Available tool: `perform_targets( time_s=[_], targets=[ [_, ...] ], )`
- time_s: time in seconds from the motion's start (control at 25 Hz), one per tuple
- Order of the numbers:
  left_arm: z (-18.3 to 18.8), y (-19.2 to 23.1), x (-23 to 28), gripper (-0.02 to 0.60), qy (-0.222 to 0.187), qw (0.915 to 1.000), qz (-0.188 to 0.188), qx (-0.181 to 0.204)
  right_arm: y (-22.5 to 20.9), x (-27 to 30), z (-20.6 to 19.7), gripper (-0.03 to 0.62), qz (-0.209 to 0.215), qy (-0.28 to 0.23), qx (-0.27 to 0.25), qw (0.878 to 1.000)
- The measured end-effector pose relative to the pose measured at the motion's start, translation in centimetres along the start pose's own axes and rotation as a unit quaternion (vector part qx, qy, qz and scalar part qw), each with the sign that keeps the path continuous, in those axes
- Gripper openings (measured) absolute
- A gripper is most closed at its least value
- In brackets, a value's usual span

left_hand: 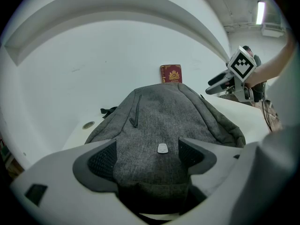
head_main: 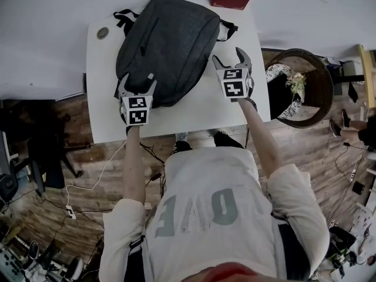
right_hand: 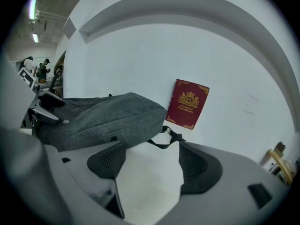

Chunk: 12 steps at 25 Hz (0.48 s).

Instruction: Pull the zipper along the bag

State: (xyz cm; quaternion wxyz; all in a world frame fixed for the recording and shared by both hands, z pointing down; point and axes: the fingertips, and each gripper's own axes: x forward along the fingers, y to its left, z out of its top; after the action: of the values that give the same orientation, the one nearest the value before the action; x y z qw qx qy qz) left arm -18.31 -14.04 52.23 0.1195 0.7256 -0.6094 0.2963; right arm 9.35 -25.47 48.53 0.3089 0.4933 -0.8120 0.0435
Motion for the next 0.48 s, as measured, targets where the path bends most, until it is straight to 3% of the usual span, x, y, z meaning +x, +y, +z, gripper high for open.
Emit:
perform_targets(
  time_s=[0.2,0.36,0.48],
  targets=[
    [-0.1,0.0,0.3,0.391,0.000,1.0000,0.001,0.002,-0.6,-0.4,-1.8,0.368,0.008,0.006,-0.006,1.000],
    [-0.2,0.1,0.1,0.391,0.000,1.0000,0.002,0.002,2.1,-0.6,-0.4,0.368,0.060,-0.015,-0.062,0.996],
    [-0.2,0.0,0.0,0.391,0.002,1.0000,0.004,0.002,3.9,0.6,0.1,0.368,0.098,-0.010,-0.046,0.994]
  ],
)
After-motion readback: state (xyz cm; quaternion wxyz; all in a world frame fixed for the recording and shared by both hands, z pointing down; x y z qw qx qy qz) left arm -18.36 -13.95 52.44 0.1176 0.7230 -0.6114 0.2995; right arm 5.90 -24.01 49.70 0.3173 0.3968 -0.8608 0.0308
